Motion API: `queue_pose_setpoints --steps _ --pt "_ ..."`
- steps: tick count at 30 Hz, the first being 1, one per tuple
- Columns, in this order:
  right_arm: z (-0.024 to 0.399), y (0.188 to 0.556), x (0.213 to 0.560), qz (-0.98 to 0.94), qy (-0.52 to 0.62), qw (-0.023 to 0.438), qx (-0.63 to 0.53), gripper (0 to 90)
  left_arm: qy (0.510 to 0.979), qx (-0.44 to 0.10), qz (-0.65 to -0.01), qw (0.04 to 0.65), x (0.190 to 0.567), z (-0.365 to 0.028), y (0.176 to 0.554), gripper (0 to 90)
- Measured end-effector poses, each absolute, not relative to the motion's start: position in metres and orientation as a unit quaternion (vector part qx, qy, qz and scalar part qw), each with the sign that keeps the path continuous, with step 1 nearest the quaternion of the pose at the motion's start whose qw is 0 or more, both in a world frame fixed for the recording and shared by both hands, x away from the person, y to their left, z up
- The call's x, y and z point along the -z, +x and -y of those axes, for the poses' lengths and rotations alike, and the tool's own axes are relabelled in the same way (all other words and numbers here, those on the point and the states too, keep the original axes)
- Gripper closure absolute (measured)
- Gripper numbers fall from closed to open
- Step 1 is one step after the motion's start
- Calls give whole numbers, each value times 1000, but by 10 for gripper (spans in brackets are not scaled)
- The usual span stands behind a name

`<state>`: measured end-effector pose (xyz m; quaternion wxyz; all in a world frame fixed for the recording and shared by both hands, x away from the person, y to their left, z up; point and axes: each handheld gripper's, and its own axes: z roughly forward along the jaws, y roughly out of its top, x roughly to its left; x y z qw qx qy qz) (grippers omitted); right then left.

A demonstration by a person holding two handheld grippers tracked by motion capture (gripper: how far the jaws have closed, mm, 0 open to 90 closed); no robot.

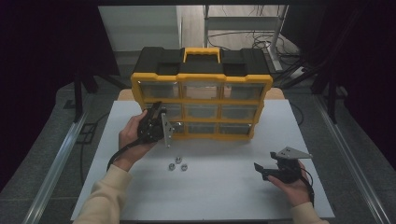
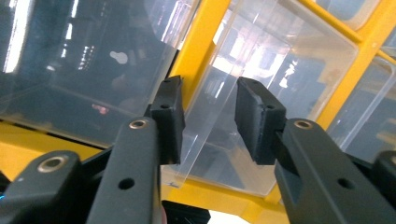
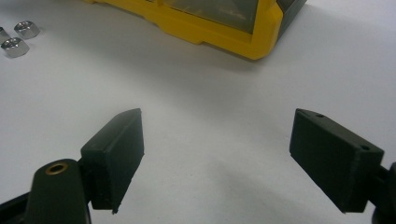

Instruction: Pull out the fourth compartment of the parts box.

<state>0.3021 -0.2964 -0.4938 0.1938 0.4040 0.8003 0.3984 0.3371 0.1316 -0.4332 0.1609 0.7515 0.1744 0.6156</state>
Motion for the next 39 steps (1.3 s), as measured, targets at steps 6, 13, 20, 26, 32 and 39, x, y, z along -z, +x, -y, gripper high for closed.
queue_pose_setpoints --steps 6,13,20,26,32,39 --pt "295 302 494 -802 403 193 -397 182 745 -621 -179 165 434 -132 337 657" --pt "296 302 494 -802 402 194 -398 182 745 -618 -181 172 434 -132 336 659" --pt "296 302 494 -802 402 194 -398 182 746 -617 -180 171 434 -132 335 659" --pt "296 302 493 -801 401 195 -399 181 746 -617 -180 174 434 -132 335 660" --pt "296 302 493 -801 400 196 -399 182 747 -618 -177 171 433 -133 333 660" --pt "296 302 493 -802 399 196 -399 182 749 -616 -175 170 433 -133 332 661"
